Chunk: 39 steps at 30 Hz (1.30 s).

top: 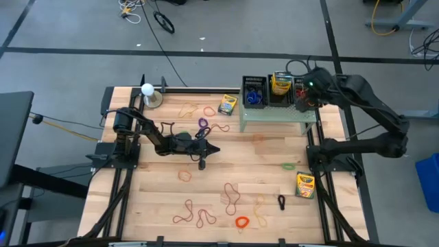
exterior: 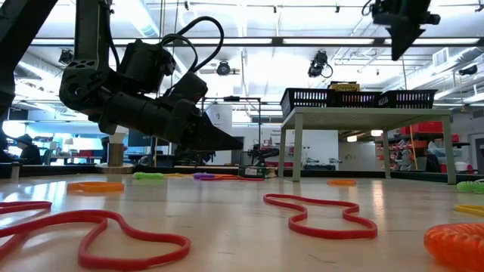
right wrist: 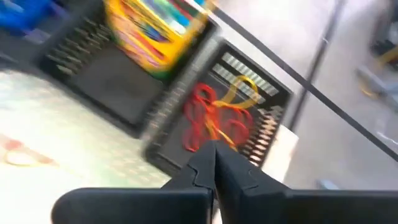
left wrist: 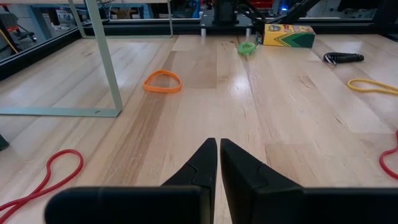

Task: Pick & Place Office Desk Supplies
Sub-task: Put the red rubber band into the right black basket on the shelf

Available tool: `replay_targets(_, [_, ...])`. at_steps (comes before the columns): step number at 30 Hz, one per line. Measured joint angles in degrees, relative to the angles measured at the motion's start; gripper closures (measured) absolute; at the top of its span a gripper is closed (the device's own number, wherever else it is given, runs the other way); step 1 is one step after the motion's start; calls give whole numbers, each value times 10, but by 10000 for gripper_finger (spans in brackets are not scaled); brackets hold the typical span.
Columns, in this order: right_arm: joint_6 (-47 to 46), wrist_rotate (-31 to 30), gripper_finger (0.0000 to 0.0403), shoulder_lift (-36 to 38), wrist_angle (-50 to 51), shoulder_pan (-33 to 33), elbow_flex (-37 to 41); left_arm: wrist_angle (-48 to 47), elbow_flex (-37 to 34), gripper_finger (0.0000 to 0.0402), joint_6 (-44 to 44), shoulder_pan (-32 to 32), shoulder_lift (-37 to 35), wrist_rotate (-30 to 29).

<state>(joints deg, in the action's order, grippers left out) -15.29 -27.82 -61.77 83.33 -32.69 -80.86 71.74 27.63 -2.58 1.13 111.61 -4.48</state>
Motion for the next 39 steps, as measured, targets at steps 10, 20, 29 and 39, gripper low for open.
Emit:
replay_targets(10, [-44,28,399,76,-199,172,153,0,0,373,0,0,0,0])
replay_targets(20, [-42,-11,397,78,-465,355,284,0,0,373,6,0,0,0])
replay_targets(29, [-35,-39,393,78,-600,427,373,-1,7,373,35,0,0,0])
replay_targets(39, [-33,-66,392,78,-691,435,437,-3,18,383,112,-31,0,0])
